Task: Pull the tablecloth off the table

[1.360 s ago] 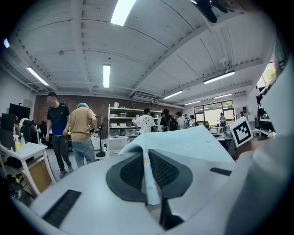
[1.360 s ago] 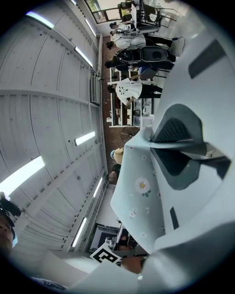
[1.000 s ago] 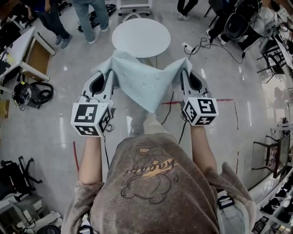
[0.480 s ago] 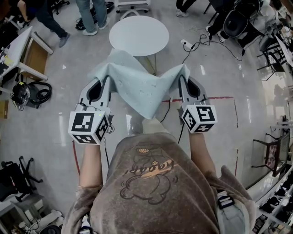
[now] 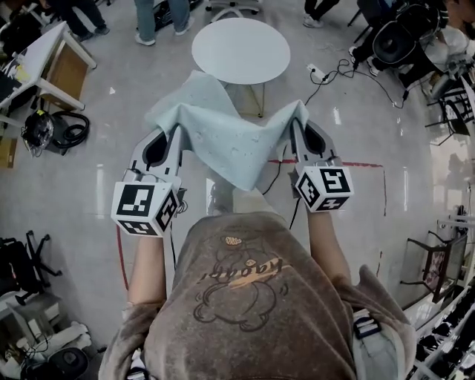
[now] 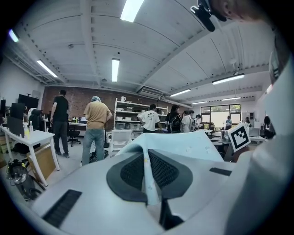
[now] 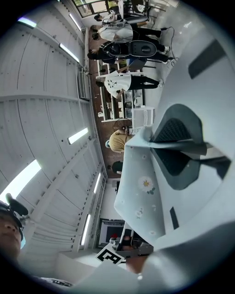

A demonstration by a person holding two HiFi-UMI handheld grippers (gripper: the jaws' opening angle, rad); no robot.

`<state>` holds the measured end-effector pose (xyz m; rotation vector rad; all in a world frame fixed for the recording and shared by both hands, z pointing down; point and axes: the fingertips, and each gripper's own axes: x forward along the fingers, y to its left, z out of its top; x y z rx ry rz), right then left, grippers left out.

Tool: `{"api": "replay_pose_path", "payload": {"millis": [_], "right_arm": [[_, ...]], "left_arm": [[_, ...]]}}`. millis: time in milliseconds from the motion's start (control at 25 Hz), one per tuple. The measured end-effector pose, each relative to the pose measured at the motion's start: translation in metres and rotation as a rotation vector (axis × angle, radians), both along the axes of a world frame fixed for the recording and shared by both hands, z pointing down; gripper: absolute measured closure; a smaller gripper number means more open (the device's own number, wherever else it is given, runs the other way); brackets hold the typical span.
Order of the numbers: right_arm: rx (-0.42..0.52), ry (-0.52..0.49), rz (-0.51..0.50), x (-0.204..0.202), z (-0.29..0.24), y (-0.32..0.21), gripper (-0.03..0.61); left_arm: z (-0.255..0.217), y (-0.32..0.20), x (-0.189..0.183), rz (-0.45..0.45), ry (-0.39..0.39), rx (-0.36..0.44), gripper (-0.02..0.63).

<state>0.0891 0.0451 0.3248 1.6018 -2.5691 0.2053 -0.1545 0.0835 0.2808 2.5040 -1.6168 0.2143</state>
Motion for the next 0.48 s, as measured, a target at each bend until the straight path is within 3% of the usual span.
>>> {"api": "replay_pose_path", "payload": {"millis": [480], "right_arm": [[0.005, -0.001, -0.089, -0.043, -0.001, -0.011, 0.558]], "left_arm": [[0.017, 0.009, -0.037, -0.068, 0.002, -0.037, 0.583]]}}
